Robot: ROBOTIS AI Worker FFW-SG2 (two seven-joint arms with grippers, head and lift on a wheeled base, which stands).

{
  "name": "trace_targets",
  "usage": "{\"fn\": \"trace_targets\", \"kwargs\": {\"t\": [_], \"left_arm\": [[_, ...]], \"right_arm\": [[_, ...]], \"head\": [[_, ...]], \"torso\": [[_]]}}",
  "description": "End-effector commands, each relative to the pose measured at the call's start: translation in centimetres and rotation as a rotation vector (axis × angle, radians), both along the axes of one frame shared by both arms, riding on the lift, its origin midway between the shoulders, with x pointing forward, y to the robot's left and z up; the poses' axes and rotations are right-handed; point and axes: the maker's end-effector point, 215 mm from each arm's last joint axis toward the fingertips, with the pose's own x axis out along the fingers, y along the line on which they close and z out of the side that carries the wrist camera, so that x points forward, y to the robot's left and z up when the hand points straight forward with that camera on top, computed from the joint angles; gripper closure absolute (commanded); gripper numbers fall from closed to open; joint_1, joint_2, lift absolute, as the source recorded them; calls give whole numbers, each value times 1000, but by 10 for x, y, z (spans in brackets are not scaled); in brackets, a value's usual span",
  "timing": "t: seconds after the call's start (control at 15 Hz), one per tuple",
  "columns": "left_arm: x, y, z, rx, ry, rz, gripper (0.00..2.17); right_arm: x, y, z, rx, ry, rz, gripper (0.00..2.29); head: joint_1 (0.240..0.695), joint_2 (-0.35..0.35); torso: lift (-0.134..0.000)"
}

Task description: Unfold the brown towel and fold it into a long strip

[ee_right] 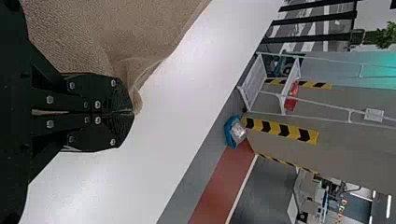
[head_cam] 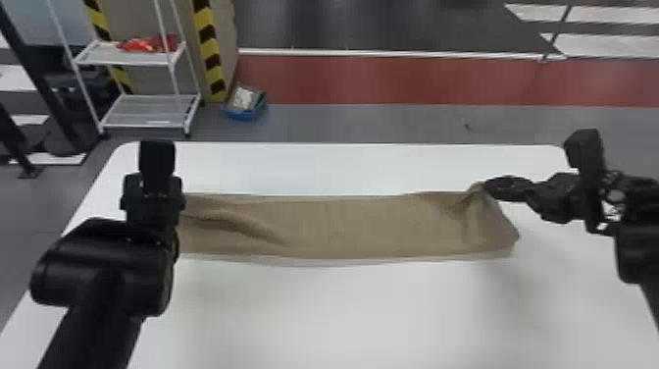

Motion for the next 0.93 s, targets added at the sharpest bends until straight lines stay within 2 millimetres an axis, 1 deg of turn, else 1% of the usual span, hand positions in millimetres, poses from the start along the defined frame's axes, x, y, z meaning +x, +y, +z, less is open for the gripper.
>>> {"fn": "trace_targets", "kwargs": {"t": [0.0,0.07,0.13,0.2,0.27,0.33,0.4,0.47,0.6,0.67,0.73,0.8,0.87], "left_arm": [[-3,18,-10,32,12,10,19],[0,20,0,38,-39,-5,19],[2,28,12,41,-102,-10,19],[2,31,15,22,-126,-15,19],[0,36,12,5,-122,-15,19],[-5,42,5,-19,-112,-14,19],[-12,44,-6,-60,-99,-17,26],[-18,53,-11,-89,-97,-19,33],[-30,66,-28,-212,-88,-35,46],[-34,66,-30,-267,-95,-59,46],[-34,62,-26,-350,-121,-99,53],[-33,54,-21,-447,-152,-148,124],[-34,49,-21,-506,-155,-181,255]], "right_arm": [[2,-9,-3,-21,-11,-4,1207],[1,-13,-3,-27,-16,-8,1207],[2,-19,-3,-27,-27,-23,1207],[-1,-25,-5,-22,-30,-33,1207],[-4,-32,-7,-19,-35,-51,1207],[-6,-35,-6,-14,-52,-57,1207],[-7,-41,-2,-3,-73,-73,1207],[-7,-44,1,17,-83,-85,1207],[-7,-49,1,11,-93,-105,1207],[-7,-54,3,15,-110,-121,1207],[-10,-58,1,25,-106,-130,1207],[-12,-58,-2,24,-102,-130,1207],[-13,-58,-3,23,-101,-131,1207]], "head": [[695,-21],[695,-17],[695,-15],[695,-14],[695,-14],[695,-15],[695,-17],[695,-17],[695,-17],[695,-15],[695,-15],[695,-16],[695,-19]], "torso": [[-113],[-113],[-113],[-113],[-113],[-113],[-113],[-113],[-113],[-113],[-113],[-113],[-113]]}}
